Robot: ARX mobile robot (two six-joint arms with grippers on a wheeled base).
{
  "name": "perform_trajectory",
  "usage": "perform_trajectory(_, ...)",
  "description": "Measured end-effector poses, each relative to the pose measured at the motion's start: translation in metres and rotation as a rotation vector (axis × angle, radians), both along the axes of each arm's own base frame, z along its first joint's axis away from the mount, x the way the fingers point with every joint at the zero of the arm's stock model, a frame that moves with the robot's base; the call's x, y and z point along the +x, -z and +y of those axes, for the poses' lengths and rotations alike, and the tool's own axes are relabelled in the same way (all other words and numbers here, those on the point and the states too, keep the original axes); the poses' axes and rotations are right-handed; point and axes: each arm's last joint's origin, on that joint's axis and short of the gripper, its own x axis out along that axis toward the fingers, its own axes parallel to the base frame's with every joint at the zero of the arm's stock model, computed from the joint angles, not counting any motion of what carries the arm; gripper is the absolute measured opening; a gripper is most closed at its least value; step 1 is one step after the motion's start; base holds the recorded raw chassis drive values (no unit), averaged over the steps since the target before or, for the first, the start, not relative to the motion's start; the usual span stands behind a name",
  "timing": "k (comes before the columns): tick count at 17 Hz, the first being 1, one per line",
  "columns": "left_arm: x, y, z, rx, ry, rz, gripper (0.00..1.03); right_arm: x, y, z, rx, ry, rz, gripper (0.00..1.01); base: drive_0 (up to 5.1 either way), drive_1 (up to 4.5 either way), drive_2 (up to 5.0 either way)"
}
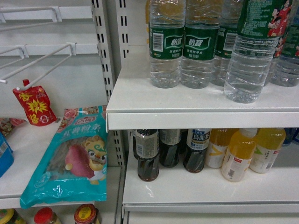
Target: Move water from second to third shelf
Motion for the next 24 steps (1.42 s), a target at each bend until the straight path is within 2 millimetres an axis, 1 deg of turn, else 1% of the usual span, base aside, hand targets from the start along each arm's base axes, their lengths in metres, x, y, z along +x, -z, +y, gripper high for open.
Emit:
perform_trajectory(1, 0.000, 0.000, 0.000, 0.000, 0.000, 0.000, 0.98, -0.010, 0.014, -0.012, -0.013, 0.038, -0.039, 0.71, 0.0, 0.00, 0.0)
perform_trajectory(2, 0.000, 0.000, 0.000, 0.000, 0.000, 0.000, 0.98, -0.012, 0.030, -0.019, -0.020, 0.086, -0.035, 0.58, 0.0, 0.00, 0.0)
perform_trajectory(3, 0.000, 0.000, 0.000, 0.000, 0.001, 0.000, 0.98, -0.014, 0.045, -0.018, -0.026, 0.068, 0.003, 0.45, 0.0, 0.00, 0.0)
perform_trajectory(4, 0.000, 0.000, 0.000, 0.000, 0.000, 0.000, 0.98, -0.018, 0.056, -0.017, -0.031, 0.054, 0.019, 0.30, 0.0, 0.00, 0.0)
perform_trajectory(6, 0.000, 0.000, 0.000, 0.000, 0.000, 0.000, 0.98, -0.024, 0.057, -0.017, -0.031, 0.057, -0.020, 0.06, 0.0, 0.00, 0.0)
perform_trajectory(7, 0.000, 0.000, 0.000, 0.000, 0.000, 0.000, 0.98, -0.026, 0.061, -0.017, -0.033, 0.057, -0.016, 0.02, 0.0, 0.00, 0.0)
perform_trajectory(9, 0.000, 0.000, 0.000, 0.000, 0.000, 0.000, 0.98, -0.031, 0.071, -0.017, -0.035, 0.057, -0.002, 0.02, 0.0, 0.00, 0.0)
perform_trajectory(15, 0.000, 0.000, 0.000, 0.000, 0.000, 0.000, 0.98, -0.042, 0.081, -0.017, -0.035, 0.057, -0.011, 0.02, 0.0, 0.00, 0.0)
perform_trajectory(16, 0.000, 0.000, 0.000, 0.000, 0.000, 0.000, 0.98, -0.043, 0.085, -0.017, -0.034, 0.057, -0.032, 0.02, 0.0, 0.00, 0.0)
perform_trajectory(17, 0.000, 0.000, 0.000, 0.000, 0.000, 0.000, 0.98, -0.044, 0.089, -0.017, -0.035, 0.057, -0.013, 0.02, 0.0, 0.00, 0.0)
perform_trajectory(20, 0.000, 0.000, 0.000, 0.000, 0.000, 0.000, 0.98, -0.048, 0.088, -0.017, -0.035, 0.057, -0.021, 0.02, 0.0, 0.00, 0.0)
perform_trajectory(21, 0.000, 0.000, 0.000, 0.000, 0.000, 0.000, 0.98, -0.054, 0.094, -0.017, -0.037, 0.054, 0.032, 0.02, 0.0, 0.00, 0.0)
perform_trajectory(22, 0.000, 0.000, 0.000, 0.000, 0.001, 0.000, 0.98, -0.059, 0.090, -0.017, -0.035, 0.058, -0.030, 0.02, 0.0, 0.00, 0.0)
perform_trajectory(24, 0.000, 0.000, 0.000, 0.000, 0.000, 0.001, 0.98, -0.058, 0.092, -0.017, -0.036, 0.057, -0.008, 0.02, 0.0, 0.00, 0.0)
